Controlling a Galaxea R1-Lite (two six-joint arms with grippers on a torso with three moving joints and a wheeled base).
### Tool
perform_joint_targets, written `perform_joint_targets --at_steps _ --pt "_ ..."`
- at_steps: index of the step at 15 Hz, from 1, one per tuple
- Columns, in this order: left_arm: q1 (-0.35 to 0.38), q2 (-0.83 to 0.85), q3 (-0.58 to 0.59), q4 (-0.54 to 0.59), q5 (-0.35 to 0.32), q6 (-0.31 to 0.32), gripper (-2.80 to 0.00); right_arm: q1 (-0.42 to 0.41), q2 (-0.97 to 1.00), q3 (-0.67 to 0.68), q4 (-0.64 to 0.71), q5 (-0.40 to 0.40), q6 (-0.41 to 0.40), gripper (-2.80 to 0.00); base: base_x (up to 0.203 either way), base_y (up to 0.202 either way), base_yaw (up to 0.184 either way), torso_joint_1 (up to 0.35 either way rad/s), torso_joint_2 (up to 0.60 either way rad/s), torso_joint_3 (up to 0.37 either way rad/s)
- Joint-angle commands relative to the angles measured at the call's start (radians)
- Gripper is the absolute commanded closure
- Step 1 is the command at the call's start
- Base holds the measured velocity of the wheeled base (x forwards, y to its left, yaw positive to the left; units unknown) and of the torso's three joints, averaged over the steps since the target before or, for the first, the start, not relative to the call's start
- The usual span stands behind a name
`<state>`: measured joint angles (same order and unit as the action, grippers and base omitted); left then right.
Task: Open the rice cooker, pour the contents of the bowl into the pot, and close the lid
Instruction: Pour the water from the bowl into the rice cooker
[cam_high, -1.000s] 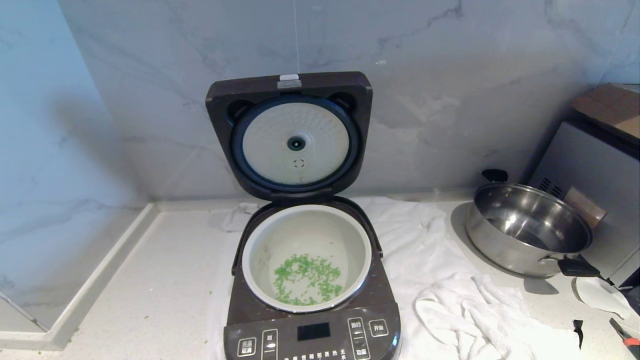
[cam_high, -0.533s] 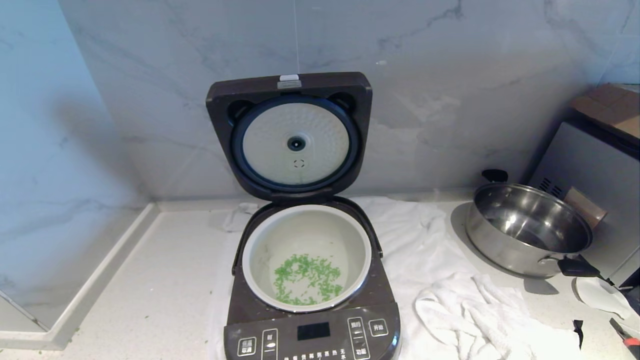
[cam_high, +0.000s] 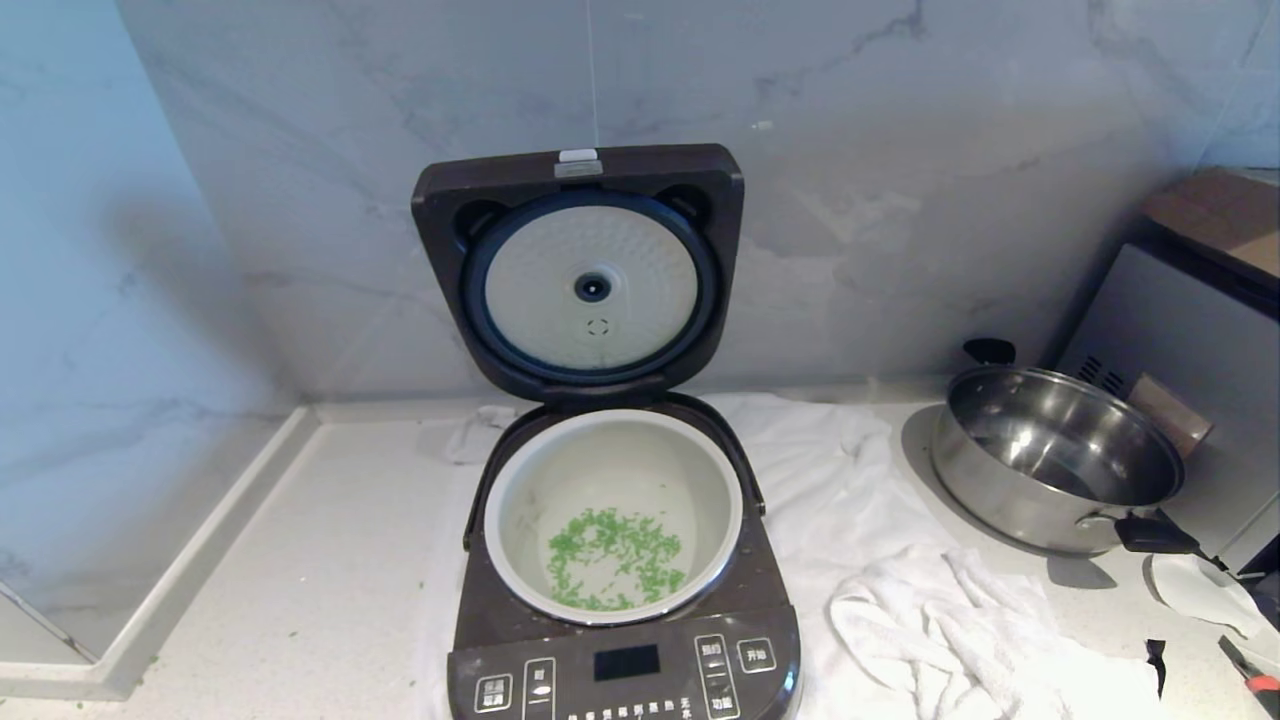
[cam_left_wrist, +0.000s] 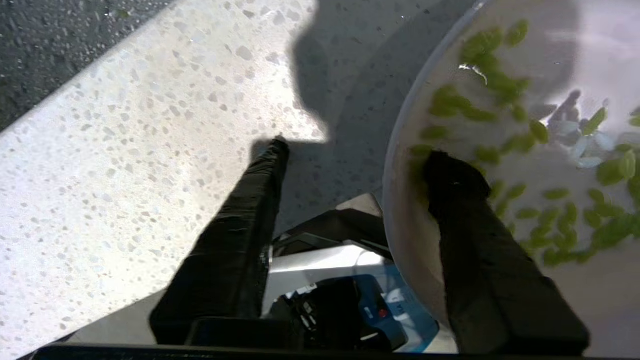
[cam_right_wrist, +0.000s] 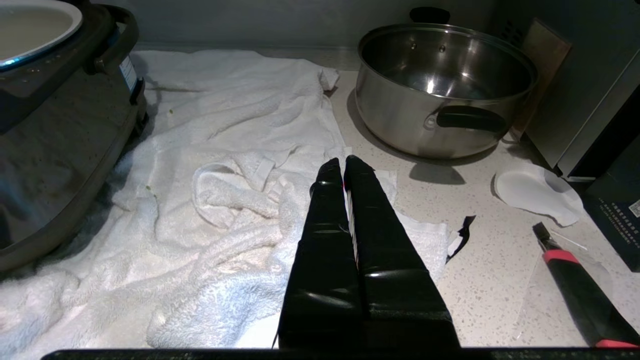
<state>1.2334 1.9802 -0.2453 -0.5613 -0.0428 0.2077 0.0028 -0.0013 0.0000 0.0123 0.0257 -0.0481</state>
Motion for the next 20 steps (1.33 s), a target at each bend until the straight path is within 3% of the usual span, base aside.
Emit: perform_joint_targets --at_steps 1,11,20 --pt "0.001 -0.009 0.001 -0.006 0.001 0.001 0.0 0.0 0.001 0.0 0.0 0.0 -0.001 0.0 0.0 0.0 0.0 0.0 0.0 0.0" --pt "-0.009 -0.052 0.036 -0.005 0.0 0.001 0.0 0.0 0.001 0.0 0.0 0.0 -0.001 0.0 0.0 0.0 0.0 0.0 0.0 0.0" --pt "-0.185 -0.101 0.174 -0.003 -0.005 -0.048 0.0 0.0 0.001 0.0 0.0 0.0 -0.001 0.0 0.0 0.0 0.0 0.0 0.0 0.0"
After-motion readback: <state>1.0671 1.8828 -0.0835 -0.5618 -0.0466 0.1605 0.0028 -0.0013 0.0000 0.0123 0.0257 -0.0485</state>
